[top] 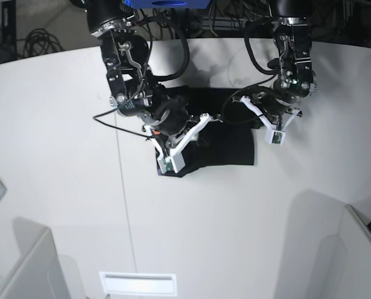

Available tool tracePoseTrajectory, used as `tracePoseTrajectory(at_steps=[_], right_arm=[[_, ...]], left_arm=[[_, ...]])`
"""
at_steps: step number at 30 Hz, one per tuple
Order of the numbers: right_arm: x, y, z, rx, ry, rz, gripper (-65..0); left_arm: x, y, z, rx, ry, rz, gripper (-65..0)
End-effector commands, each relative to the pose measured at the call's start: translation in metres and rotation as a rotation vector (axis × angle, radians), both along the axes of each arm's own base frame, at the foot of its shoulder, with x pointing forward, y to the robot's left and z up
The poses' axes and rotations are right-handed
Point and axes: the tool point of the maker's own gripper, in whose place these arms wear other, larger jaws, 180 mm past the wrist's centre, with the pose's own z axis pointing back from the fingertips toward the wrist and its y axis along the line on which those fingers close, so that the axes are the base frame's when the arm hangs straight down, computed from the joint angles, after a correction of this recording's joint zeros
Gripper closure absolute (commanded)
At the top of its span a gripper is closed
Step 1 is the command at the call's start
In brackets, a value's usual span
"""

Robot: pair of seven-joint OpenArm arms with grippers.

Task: Fold the T-shirt properly
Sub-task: 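Grasp the strip's end with the right gripper and fold it toward the left gripper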

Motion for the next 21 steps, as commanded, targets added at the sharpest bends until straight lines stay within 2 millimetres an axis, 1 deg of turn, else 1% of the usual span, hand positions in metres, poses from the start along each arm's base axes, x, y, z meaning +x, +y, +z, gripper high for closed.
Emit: tracePoseTrajectory(at_steps=[1, 2, 4, 7, 12, 15, 21], right_arm=[[0.007, 0.006, 0.014, 0.033, -0.04, -0.002, 0.0], [0.007, 0.008, 0.015, 0.035, -0.041, 0.003, 0.0], [0.0, 0.02, 0.015, 0.036, -0.044, 0.041, 0.0], [-0.004, 0.03, 0.008, 0.033, -0.041, 0.066, 0.0], [0.007, 0.035, -0.009, 0.016, -0.034, 0.054, 0.0], [0.015, 0.034, -0.019, 0.003, -0.028, 0.04, 0.0], [0.02, 0.035, -0.019, 0.009, -0.023, 0.005, 0.0]], left_arm=[[-0.004, 0.001, -0.002, 0.018, 0.022, -0.015, 0.0], [-0.004, 0.001, -0.002, 0.018, 0.022, -0.015, 0.0], [-0.004, 0.001, -0.002, 0.018, 0.022, -0.015, 0.0], [-0.004, 0.001, -0.002, 0.018, 0.022, -0.015, 0.0], [-0.005, 0.001, -0.002, 0.018, 0.025, -0.015, 0.0], [-0.01, 0.002, -0.005, 0.019, 0.036, -0.014, 0.0], [-0.01, 0.002, -0.001, 0.021, 0.024, -0.014, 0.0]])
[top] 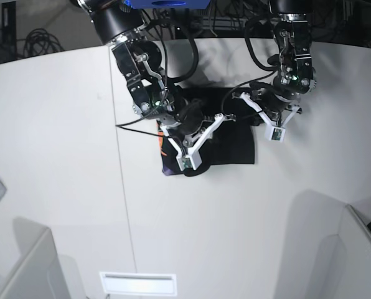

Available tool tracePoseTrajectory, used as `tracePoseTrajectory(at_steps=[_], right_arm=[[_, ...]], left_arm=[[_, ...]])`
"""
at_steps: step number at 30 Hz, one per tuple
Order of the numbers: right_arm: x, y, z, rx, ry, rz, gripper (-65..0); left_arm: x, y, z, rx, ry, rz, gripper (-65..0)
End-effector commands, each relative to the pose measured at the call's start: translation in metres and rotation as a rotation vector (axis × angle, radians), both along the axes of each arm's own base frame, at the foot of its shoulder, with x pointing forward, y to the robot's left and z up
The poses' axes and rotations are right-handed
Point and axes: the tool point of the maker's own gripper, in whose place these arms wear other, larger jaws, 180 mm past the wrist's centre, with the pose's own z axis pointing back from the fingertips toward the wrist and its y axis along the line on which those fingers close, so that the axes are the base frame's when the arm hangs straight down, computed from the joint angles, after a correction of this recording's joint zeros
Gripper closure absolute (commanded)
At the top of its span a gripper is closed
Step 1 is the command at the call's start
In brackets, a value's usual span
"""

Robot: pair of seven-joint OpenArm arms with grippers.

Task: Fold the T-shirt properly
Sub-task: 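Grasp the strip's end with the right gripper and fold it toward the left gripper, then press and smooth the folded bundle with the right gripper, then withdraw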

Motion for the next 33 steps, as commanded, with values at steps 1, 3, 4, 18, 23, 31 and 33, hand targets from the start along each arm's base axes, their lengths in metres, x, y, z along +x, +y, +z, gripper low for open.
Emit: tracePoseTrajectory(at_steps=[1, 3, 4, 18, 23, 31, 33], right_arm=[[0.01, 0.013, 0.021, 0.041, -0.054, 0.0, 0.0], [0.009, 0.02, 0.025, 0.039, -0.062, 0.016, 0.0], [0.008, 0.025, 0.028, 0.035, -0.068, 0.031, 0.0], [0.008, 0.025, 0.021, 0.022, -0.047, 0.018, 0.0], [0.005, 0.023, 0.004, -0.004, -0.008, 0.02, 0.0], [0.009, 0.022, 0.001, -0.004, -0.027, -0.001, 0.0], [0.008, 0.022, 0.0, -0.004, -0.026, -0.001, 0.0]], left_arm=[[-0.005, 0.002, -0.003, 0.022, 0.028, -0.014, 0.0], [-0.005, 0.002, -0.003, 0.022, 0.028, -0.014, 0.0], [-0.005, 0.002, -0.003, 0.021, 0.028, -0.015, 0.0], [-0.004, 0.005, -0.001, 0.021, 0.024, -0.005, 0.0], [-0.001, 0.031, 0.008, 0.029, 0.001, 0.053, 0.0], [-0.03, 0.084, 0.047, 0.017, -0.071, 0.155, 0.0], [-0.042, 0.102, 0.053, 0.026, -0.072, 0.187, 0.0]])
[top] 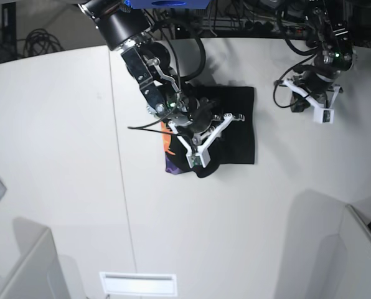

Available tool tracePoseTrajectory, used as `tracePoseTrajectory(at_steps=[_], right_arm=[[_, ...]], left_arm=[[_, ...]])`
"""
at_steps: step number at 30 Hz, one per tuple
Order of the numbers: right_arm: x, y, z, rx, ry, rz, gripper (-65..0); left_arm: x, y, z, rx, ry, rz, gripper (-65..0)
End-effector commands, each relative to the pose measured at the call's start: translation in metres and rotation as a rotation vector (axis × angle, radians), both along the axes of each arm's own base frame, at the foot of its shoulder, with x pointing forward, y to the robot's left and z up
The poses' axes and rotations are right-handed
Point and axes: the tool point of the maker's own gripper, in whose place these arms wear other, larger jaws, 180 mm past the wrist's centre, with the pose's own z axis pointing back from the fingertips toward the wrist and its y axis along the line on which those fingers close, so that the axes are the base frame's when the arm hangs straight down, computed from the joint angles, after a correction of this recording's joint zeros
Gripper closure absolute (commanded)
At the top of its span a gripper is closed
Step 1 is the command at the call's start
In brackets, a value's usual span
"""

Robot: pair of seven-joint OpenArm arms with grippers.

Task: Fold the T-shirt properly
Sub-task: 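Press and smooth the folded bundle with the right gripper, then withdraw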

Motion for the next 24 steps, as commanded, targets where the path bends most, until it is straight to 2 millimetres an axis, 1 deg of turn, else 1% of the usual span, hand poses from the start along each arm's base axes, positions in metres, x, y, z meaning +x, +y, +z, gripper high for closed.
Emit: tracePoseTrajectory(at_steps=[1, 2, 4, 7, 8, 9, 11, 13, 14, 17, 24], right_arm=[[0.01, 0.007, 0.016, 0.032, -0.045, -0.006, 0.0], [0.01, 0.007, 0.016, 0.032, -0.044, -0.008, -2.0], [0.01, 0.006, 0.015, 0.031, -0.041, -0.015, -18.2], [0.011, 0.002, 0.013, 0.02, -0.021, -0.055, -35.6], [0.011, 0.001, 0.013, 0.019, -0.02, -0.064, -38.7], [0.011, 0.0, 0.014, 0.02, -0.02, -0.069, -39.9], [0.011, 0.002, 0.015, 0.022, -0.018, -0.066, -39.5], [0.012, 0.002, 0.016, 0.023, -0.021, -0.067, -39.5], [0.011, 0.003, 0.016, 0.023, -0.021, -0.064, -39.5], [0.002, 0.017, 0.018, 0.02, -0.03, -0.011, -39.5], [-0.004, 0.039, 0.029, 0.014, -0.072, 0.073, -39.5]], left_arm=[[-0.001, 0.013, 0.013, 0.016, -0.036, 0.021, 0.0], [-0.006, 0.024, 0.016, 0.02, -0.036, 0.043, 0.0], [-0.016, 0.041, 0.021, 0.023, -0.035, 0.079, 0.0], [-0.029, 0.064, 0.027, 0.045, -0.03, 0.121, 0.0], [-0.032, 0.07, 0.029, 0.057, -0.027, 0.132, 0.0], [-0.035, 0.076, 0.03, 0.066, -0.026, 0.145, 0.0], [-0.04, 0.086, 0.034, 0.079, -0.029, 0.172, 0.0], [-0.042, 0.091, 0.036, 0.087, -0.029, 0.184, 0.0], [-0.042, 0.091, 0.036, 0.088, -0.028, 0.184, 0.0], [-0.043, 0.091, 0.035, 0.089, -0.027, 0.185, 0.0], [-0.041, 0.089, 0.035, 0.084, -0.029, 0.182, 0.0]])
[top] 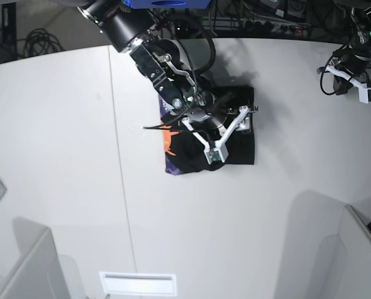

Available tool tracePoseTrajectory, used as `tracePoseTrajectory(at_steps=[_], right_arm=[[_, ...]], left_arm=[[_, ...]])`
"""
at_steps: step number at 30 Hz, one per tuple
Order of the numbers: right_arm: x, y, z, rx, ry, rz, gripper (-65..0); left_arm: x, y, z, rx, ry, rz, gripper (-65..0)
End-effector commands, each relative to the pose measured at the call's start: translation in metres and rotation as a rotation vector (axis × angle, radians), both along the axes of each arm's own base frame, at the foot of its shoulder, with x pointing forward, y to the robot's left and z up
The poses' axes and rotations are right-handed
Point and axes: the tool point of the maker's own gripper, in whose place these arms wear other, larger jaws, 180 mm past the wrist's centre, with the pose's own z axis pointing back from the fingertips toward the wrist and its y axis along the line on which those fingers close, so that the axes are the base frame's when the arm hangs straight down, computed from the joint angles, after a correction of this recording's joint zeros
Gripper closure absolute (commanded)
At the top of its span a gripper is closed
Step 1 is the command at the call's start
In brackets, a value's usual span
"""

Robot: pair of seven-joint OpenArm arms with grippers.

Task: Fold the T-shirt properly
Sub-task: 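Press and smooth the folded bundle with the right gripper, then withdraw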

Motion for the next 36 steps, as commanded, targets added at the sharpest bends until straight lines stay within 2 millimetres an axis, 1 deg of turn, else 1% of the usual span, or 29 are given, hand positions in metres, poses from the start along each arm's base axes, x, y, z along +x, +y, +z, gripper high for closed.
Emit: tracePoseTrajectory(at_steps=[1, 8, 16, 18, 21, 22, 26, 28, 30, 31, 33, 34, 36], right_arm=[[0.009, 0.011, 0.02, 0.037, -0.055, 0.014, -39.5], [0.004, 0.031, 0.03, 0.028, -0.103, 0.095, -40.1], [-0.013, 0.064, 0.049, 0.02, -0.19, 0.244, -40.4], [-0.018, 0.071, 0.06, 0.031, -0.228, 0.29, -40.5], [-0.026, 0.081, 0.086, 0.086, -0.303, 0.377, -39.9], [-0.028, 0.08, 0.095, 0.101, -0.333, 0.398, -39.8], [-0.027, 0.066, 0.114, 0.12, -0.398, 0.402, -39.6], [-0.018, 0.05, 0.111, 0.108, -0.402, 0.364, -39.6], [-0.004, 0.028, 0.105, 0.099, -0.384, 0.29, -38.3], [0.003, 0.017, 0.102, 0.092, -0.376, 0.254, -36.0], [0.015, -0.009, 0.089, 0.068, -0.346, 0.177, -27.9], [0.019, -0.021, 0.084, 0.058, -0.331, 0.143, -23.0], [0.027, -0.046, 0.072, 0.039, -0.303, 0.069, -11.0]], left_arm=[[0.007, 0.003, 0.011, 0.016, -0.038, -0.008, 0.0], [0.006, 0.002, 0.009, 0.011, -0.037, -0.005, 0.0], [0.006, 0.002, 0.008, 0.008, -0.035, -0.003, 0.0], [0.006, 0.003, 0.009, 0.009, -0.036, -0.001, 0.0], [0.005, 0.003, 0.009, 0.01, -0.035, 0.0, 0.0], [0.005, 0.003, 0.009, 0.01, -0.035, 0.0, 0.0], [0.005, 0.001, 0.009, 0.01, -0.036, -0.007, 0.0], [0.005, 0.0, 0.01, 0.01, -0.038, -0.008, 0.0], [0.007, -0.002, 0.012, 0.009, -0.045, -0.013, 0.0], [0.008, -0.004, 0.014, 0.009, -0.052, -0.017, 0.0], [0.013, -0.021, 0.016, -0.007, -0.069, -0.056, 0.0], [0.016, -0.03, 0.019, -0.01, -0.08, -0.087, 0.0], [0.023, -0.049, 0.026, -0.018, -0.107, -0.15, 0.0]])
